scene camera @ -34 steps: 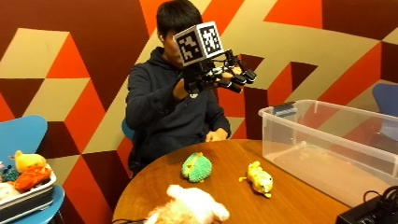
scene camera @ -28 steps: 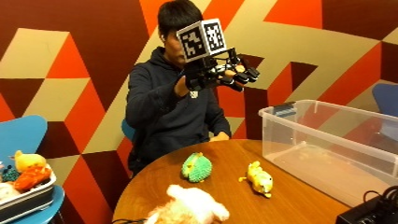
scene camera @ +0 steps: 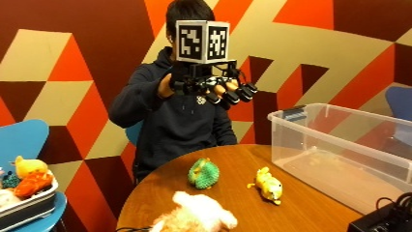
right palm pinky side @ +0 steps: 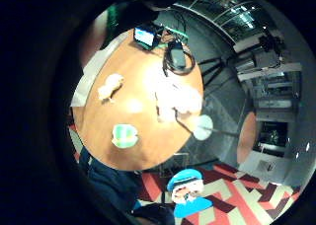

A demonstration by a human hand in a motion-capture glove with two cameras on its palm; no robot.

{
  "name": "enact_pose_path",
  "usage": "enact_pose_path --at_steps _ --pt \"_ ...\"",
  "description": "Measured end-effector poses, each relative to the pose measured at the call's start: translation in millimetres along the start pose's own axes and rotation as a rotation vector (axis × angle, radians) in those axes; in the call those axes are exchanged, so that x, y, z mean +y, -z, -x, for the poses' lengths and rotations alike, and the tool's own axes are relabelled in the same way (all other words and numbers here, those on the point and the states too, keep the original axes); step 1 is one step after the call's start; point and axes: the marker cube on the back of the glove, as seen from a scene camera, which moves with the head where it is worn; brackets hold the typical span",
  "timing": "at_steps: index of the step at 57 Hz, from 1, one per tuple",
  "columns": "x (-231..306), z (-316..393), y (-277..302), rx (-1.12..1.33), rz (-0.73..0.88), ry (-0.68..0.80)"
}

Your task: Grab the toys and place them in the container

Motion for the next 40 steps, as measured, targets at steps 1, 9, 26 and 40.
enact_pose_path --at_steps 1,9,26,40 --pt "0 -5 -1 0.000 0.006 -0.002" --pt "-9 -53 -14 0.033 0.023 -0.048" --pt "-53 -145 -128 -0.119 0.250 -0.159" --pt "-59 -161 -212 -0.123 0.335 -0.304"
